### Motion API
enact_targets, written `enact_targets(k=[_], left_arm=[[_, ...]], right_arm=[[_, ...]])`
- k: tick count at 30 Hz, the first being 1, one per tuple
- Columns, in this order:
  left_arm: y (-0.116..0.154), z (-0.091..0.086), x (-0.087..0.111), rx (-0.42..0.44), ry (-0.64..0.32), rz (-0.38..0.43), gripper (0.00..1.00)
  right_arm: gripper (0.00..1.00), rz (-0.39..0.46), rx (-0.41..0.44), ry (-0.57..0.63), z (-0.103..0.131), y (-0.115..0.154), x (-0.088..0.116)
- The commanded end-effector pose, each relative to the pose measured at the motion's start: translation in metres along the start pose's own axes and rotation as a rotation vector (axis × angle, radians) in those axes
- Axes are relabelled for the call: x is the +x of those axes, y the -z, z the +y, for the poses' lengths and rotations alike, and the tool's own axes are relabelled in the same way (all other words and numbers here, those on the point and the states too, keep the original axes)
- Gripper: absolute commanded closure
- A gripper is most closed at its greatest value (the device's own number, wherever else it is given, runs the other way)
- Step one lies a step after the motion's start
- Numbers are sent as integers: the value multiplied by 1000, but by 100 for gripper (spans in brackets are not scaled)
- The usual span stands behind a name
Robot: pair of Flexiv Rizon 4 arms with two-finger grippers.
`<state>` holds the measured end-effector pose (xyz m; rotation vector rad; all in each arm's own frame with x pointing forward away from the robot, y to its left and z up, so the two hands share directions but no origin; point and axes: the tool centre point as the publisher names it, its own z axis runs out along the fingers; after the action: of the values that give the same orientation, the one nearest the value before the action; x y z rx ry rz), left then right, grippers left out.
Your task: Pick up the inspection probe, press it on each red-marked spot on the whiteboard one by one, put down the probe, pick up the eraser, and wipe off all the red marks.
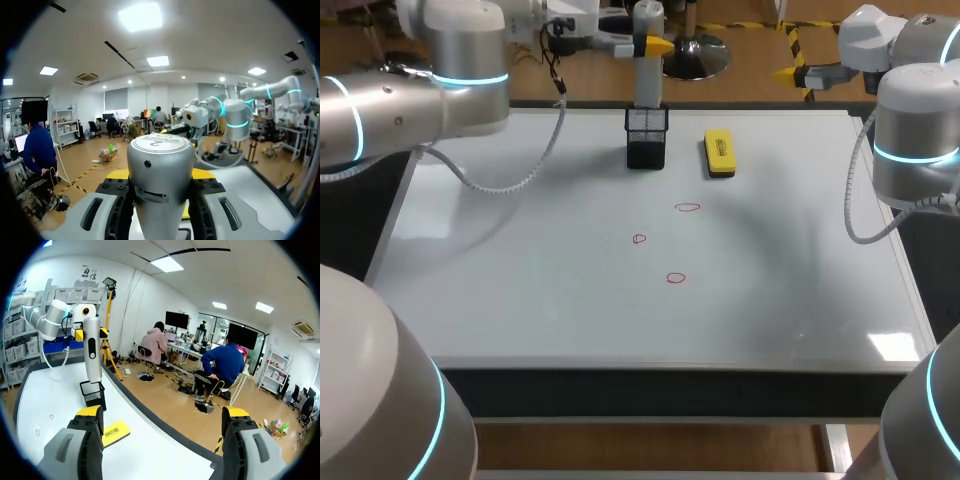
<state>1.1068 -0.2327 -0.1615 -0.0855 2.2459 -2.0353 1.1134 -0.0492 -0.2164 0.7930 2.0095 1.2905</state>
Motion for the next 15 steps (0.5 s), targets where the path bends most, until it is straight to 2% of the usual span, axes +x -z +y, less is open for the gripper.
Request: enact_targets(k=[1, 9, 15], left_arm=[[17, -11, 2, 14, 3, 3, 100], [59, -15, 0, 14, 2, -4, 100], [95, -11, -4, 18, -3, -64, 100]], right_arm=[[0, 2, 1, 0, 0, 0, 0], [0, 2, 1, 0, 0, 0, 0], [0, 2, 1, 0, 0, 0, 0]])
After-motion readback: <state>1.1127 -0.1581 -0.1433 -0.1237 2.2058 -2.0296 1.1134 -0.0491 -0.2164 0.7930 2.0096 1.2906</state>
